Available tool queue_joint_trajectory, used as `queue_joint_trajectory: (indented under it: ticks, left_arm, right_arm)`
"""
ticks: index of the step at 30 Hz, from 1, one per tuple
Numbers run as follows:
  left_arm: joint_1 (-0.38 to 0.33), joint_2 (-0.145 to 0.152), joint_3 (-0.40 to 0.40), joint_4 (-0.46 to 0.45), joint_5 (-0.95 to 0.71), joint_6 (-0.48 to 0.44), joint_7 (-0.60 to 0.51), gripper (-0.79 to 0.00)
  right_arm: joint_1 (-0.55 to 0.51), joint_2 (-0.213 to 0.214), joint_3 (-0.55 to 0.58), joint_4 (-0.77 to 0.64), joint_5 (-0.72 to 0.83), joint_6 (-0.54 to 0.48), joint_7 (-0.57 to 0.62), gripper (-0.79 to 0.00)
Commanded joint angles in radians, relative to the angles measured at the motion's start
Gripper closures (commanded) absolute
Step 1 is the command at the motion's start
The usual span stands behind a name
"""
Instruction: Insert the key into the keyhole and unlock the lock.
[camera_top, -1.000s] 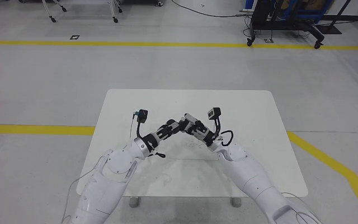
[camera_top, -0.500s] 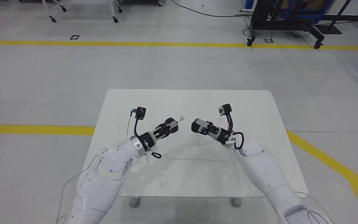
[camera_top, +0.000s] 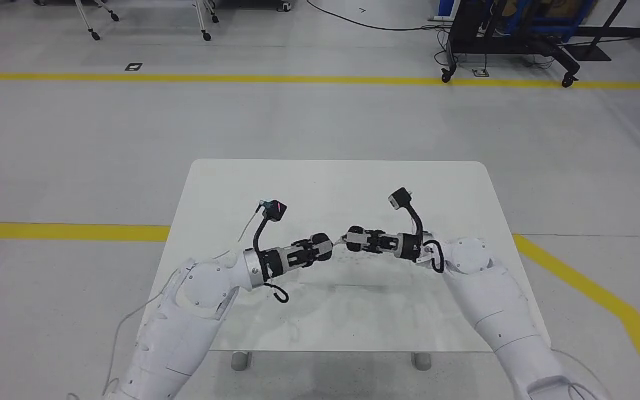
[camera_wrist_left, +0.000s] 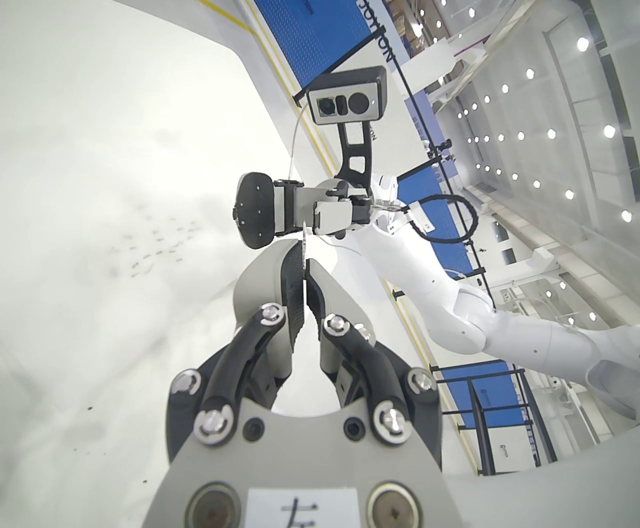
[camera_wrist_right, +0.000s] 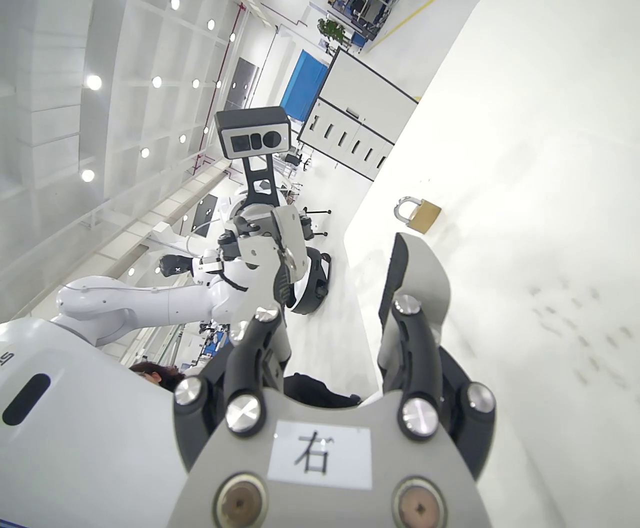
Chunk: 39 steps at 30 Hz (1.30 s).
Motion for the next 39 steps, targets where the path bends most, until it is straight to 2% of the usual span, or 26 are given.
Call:
queue_joint_trajectory:
  ticks: [1,7,12,15,17,18,20,29,30,31,39]
  left_arm:
    - [-0.002,0.001,0.007,0.001,0.003,0.0,-0.006,0.0]
    - [-0.01,0.003,0.018,0.006,0.007,0.004,-0.006,0.0]
    - [-0.014,0.005,0.025,0.007,0.012,0.003,-0.003,0.0]
    - [-0.013,0.007,0.027,0.006,0.012,0.0,0.006,0.0]
    - [-0.012,0.007,0.027,0.005,0.008,-0.002,0.013,0.0]
    - [-0.012,0.008,0.027,0.004,0.007,-0.005,0.013,0.0]
    - [-0.012,0.009,0.028,0.004,0.007,-0.008,0.013,0.0]
    - [-0.015,0.014,0.027,0.007,-0.015,-0.014,0.011,0.0]
    - [-0.015,0.015,0.025,0.007,-0.018,-0.009,0.021,-0.169]
    - [-0.015,0.015,0.023,0.008,-0.017,-0.003,0.027,-0.785]
    - [-0.012,0.018,0.015,0.003,0.0,0.013,0.073,-0.785]
  right_arm:
    - [-0.002,0.001,-0.005,0.0,0.027,-0.008,0.019,-0.32]
    - [-0.001,0.005,-0.01,0.004,0.068,-0.029,0.053,-0.314]
    - [-0.002,0.012,-0.019,-0.018,0.084,-0.023,0.059,-0.277]
    - [-0.001,0.016,-0.024,-0.022,0.088,-0.019,0.063,-0.215]
    - [0.0,0.018,-0.027,-0.025,0.088,-0.019,0.063,-0.139]
    - [0.0,0.019,-0.028,-0.025,0.089,-0.02,0.062,-0.062]
    - [0.0,0.021,-0.03,-0.023,0.092,-0.021,0.061,0.0]
    - [0.0,0.029,-0.046,-0.032,0.087,-0.022,0.06,0.0]
    - [-0.001,0.03,-0.048,-0.034,0.088,-0.023,0.059,0.0]
    - [-0.002,0.031,-0.049,-0.038,0.09,-0.025,0.057,0.0]
    - [-0.016,0.04,-0.063,-0.058,0.111,-0.039,0.043,0.0]
